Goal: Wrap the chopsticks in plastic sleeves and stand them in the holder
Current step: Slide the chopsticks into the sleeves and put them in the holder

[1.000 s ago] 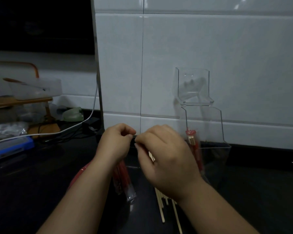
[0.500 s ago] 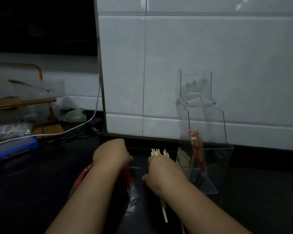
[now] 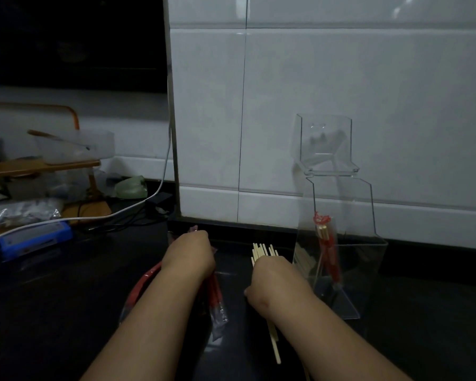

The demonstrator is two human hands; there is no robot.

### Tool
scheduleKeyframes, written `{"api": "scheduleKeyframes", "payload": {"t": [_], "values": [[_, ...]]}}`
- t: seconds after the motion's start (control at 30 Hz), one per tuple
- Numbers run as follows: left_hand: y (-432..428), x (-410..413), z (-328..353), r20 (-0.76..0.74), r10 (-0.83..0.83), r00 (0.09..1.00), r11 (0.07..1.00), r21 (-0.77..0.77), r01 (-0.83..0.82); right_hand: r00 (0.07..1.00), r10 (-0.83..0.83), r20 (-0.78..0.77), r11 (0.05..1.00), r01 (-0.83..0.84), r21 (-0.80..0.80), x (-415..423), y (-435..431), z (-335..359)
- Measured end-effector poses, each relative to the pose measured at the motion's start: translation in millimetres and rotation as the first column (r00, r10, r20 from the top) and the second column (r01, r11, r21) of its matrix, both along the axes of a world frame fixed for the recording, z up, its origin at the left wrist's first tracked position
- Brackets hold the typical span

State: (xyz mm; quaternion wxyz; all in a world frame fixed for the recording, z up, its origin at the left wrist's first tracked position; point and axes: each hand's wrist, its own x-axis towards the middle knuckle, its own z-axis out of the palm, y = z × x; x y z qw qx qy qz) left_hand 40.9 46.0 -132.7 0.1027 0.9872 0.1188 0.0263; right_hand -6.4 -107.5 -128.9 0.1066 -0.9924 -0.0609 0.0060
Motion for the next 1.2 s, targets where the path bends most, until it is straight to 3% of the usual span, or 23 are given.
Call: {"api": "scheduleKeyframes", "payload": {"t": [0.33, 0.77, 1.2], "values": [[-1.8, -5.9, 5.4, 0.081, 0.061, 0.995, 0.995, -0.090, -0.054, 0.999, 0.012, -0.034, 0.999, -0.013, -0.039, -2.4, 0.7, 3.4], [-7.4, -12.7, 8.8, 0.049, 0.065, 0.997, 0.998, -0.018, -0.065, 0.997, 0.023, -0.078, 0.999, -0.026, -0.027, 0.9, 4.3, 2.6], [-5.6, -4.2, 1.7, 0.030, 0.054, 0.998, 0.998, -0.019, -0.054, 0.985, 0.050, 0.166, 0.974, -0.085, 0.208, -8.8, -0.9, 16.9]]}}
